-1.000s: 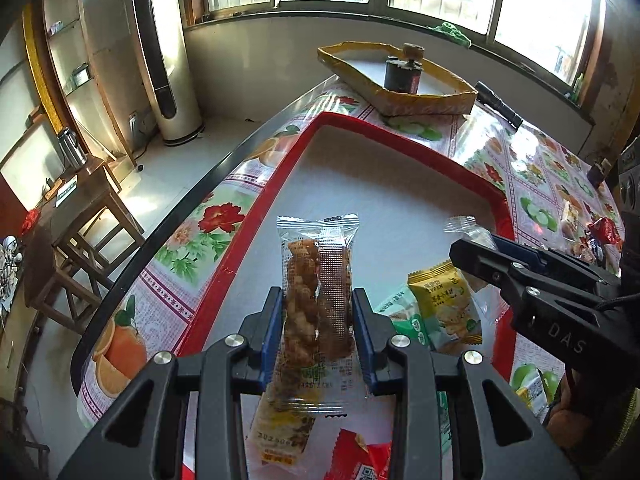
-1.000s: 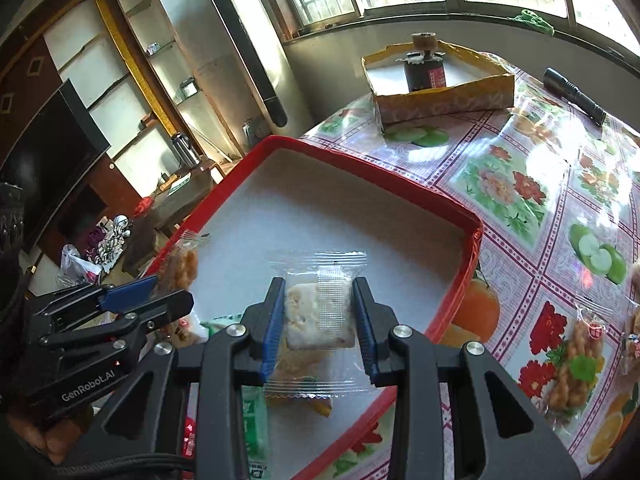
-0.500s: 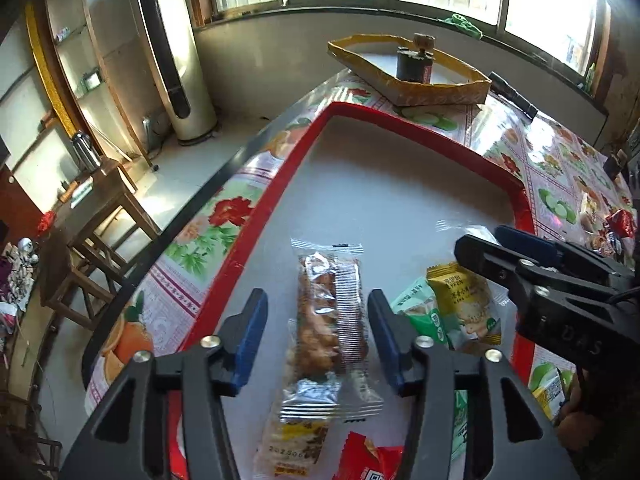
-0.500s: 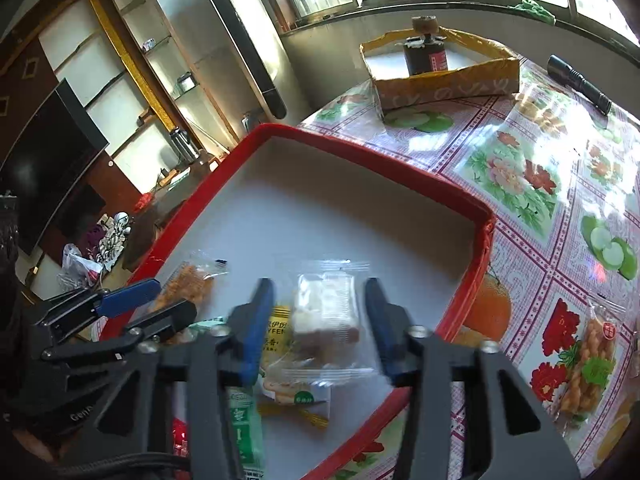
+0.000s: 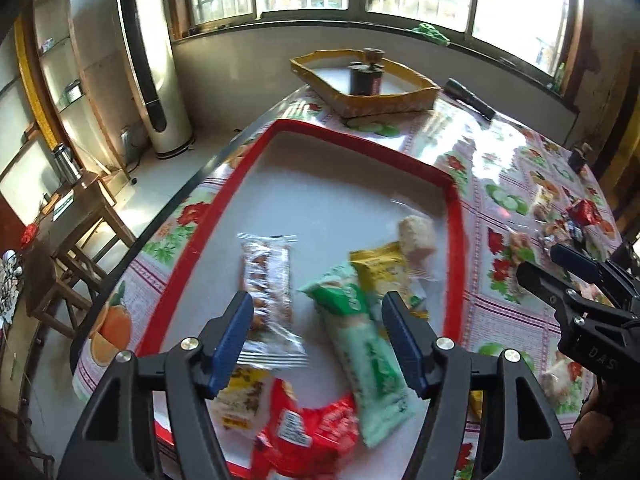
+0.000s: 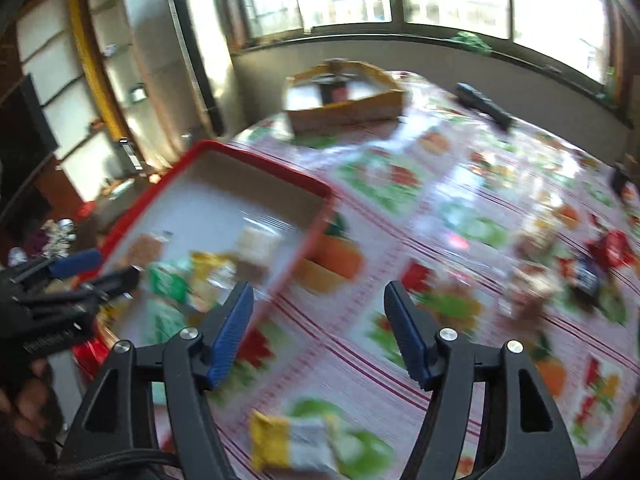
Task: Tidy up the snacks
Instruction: 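Move both tools back over the yellow-and-white pack and another rice cake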
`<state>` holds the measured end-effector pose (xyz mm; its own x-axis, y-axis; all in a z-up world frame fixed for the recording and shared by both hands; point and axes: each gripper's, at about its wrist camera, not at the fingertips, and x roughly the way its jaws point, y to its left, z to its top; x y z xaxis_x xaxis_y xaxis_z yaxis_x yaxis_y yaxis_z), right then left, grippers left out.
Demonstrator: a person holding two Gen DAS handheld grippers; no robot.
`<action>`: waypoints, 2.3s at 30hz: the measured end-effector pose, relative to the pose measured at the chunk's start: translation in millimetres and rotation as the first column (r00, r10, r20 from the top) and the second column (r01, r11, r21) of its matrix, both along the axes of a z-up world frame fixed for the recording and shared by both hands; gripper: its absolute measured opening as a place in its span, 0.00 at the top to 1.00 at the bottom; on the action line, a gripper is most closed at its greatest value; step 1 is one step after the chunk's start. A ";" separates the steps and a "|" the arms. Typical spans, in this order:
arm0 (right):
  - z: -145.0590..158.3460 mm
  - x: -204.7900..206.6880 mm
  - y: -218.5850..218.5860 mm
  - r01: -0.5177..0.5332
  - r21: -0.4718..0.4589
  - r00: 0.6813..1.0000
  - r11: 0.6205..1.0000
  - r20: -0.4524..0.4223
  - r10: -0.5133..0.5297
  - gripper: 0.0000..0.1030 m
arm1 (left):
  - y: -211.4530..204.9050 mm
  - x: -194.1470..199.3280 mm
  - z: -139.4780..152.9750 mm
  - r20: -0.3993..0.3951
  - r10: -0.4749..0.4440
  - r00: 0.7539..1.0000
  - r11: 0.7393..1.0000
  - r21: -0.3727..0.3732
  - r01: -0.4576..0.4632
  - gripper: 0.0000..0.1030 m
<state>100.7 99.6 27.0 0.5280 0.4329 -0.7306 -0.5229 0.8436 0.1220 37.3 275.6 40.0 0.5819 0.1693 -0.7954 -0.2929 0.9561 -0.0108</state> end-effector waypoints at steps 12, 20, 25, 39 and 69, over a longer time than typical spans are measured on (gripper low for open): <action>3.8 -35.6 -84.5 0.196 -0.122 0.980 0.973 0.051 -0.191 0.24 | -75.7 -6.6 -2.8 -0.032 -0.132 0.991 0.991 0.015 0.133 0.35; -0.7 -58.3 -131.2 0.252 -0.133 0.968 0.959 0.045 -0.248 0.23 | -124.3 -13.9 -0.8 -0.047 -0.142 0.989 0.983 0.115 0.146 0.33; 1.3 -69.5 -160.0 0.306 -0.127 0.952 0.944 0.049 -0.302 0.22 | -142.2 -17.1 -4.2 -0.051 -0.142 0.989 0.979 0.143 0.148 0.30; -7.1 -84.9 -194.0 0.342 -0.086 0.939 0.936 -0.015 -0.345 0.20 | -171.9 -23.3 -23.6 -0.156 -0.263 0.952 0.958 0.073 0.276 0.26; -36.2 -70.0 -225.5 0.386 -0.063 0.911 0.921 -0.133 -0.391 0.18 | -195.6 -1.8 -50.7 -0.256 -0.347 0.902 0.934 -0.009 0.357 0.26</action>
